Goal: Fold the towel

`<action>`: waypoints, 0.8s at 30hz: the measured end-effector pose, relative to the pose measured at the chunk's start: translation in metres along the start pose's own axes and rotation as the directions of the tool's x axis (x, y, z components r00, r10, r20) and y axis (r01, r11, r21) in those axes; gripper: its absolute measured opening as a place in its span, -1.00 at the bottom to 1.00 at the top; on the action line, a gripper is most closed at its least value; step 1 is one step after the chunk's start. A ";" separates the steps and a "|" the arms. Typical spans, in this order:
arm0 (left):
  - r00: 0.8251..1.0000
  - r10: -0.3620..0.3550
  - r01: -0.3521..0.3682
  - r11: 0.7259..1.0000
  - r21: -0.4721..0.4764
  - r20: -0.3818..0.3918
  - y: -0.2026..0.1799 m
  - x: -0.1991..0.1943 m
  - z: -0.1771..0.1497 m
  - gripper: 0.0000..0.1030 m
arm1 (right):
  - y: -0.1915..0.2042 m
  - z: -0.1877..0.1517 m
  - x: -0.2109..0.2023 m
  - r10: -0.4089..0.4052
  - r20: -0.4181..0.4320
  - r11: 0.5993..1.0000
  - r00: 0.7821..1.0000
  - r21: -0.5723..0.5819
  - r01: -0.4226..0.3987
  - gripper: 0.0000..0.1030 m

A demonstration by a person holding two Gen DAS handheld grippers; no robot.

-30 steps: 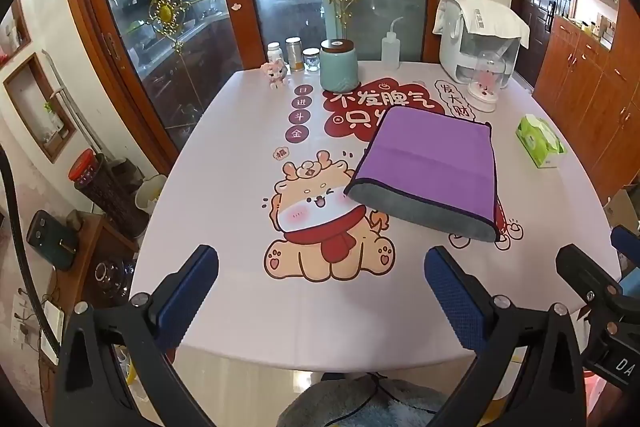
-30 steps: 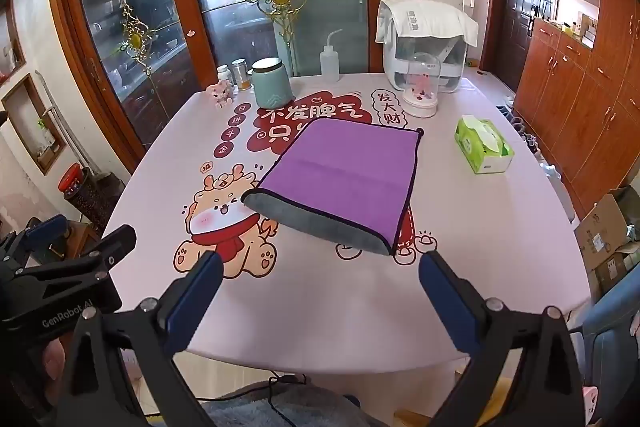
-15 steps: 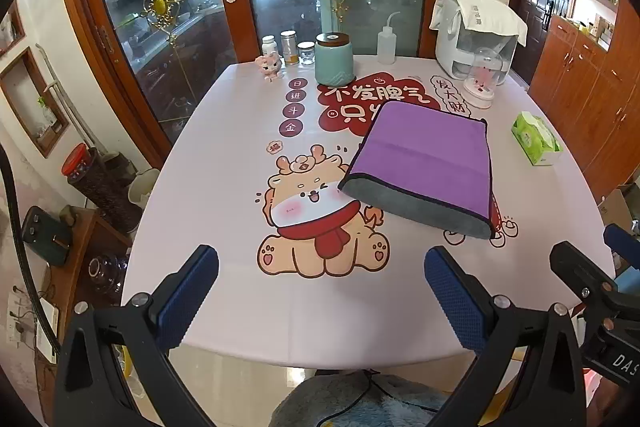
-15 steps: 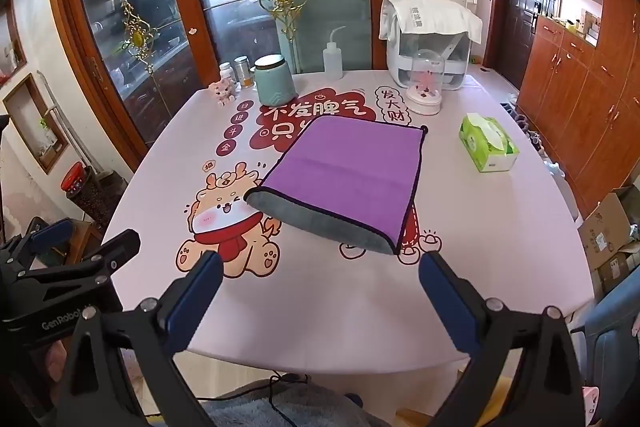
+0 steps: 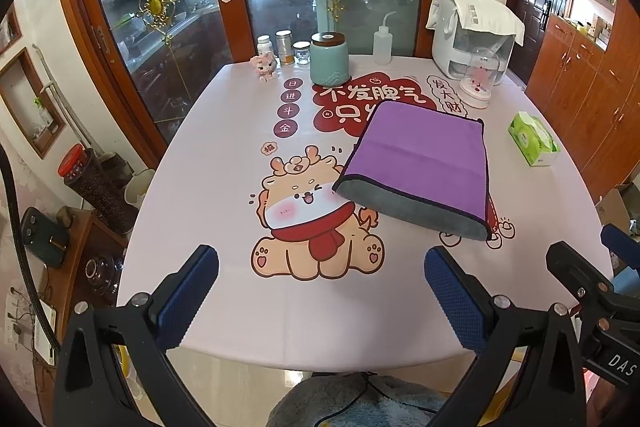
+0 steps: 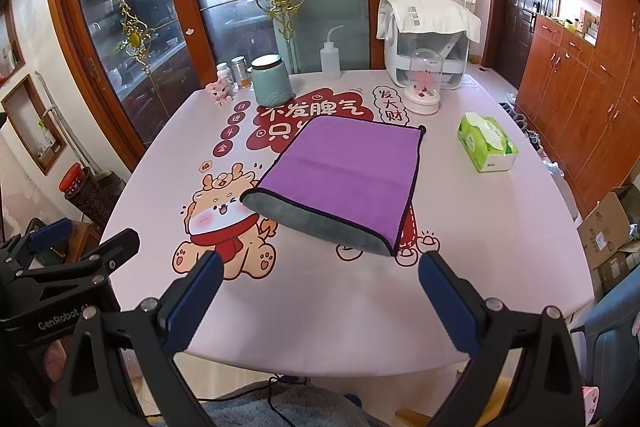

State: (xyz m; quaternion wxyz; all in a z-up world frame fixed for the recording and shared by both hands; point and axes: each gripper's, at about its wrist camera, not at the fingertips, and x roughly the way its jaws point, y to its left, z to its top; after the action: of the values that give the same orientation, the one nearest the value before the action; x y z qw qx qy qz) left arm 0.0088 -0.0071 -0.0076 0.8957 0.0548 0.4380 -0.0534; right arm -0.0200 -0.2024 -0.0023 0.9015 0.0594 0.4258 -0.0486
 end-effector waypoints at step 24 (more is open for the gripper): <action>0.999 -0.025 0.025 1.000 0.019 0.020 -0.004 0.013 0.014 0.99 | 0.000 0.010 0.010 -0.040 0.017 0.999 0.999 -0.006 0.040 0.85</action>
State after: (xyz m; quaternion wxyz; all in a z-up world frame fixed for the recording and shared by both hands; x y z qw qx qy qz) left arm 0.0267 -0.0142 -0.0092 0.8988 0.0570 0.4290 -0.0693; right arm -0.0054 -0.2043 -0.0038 0.9040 0.0474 0.4197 -0.0657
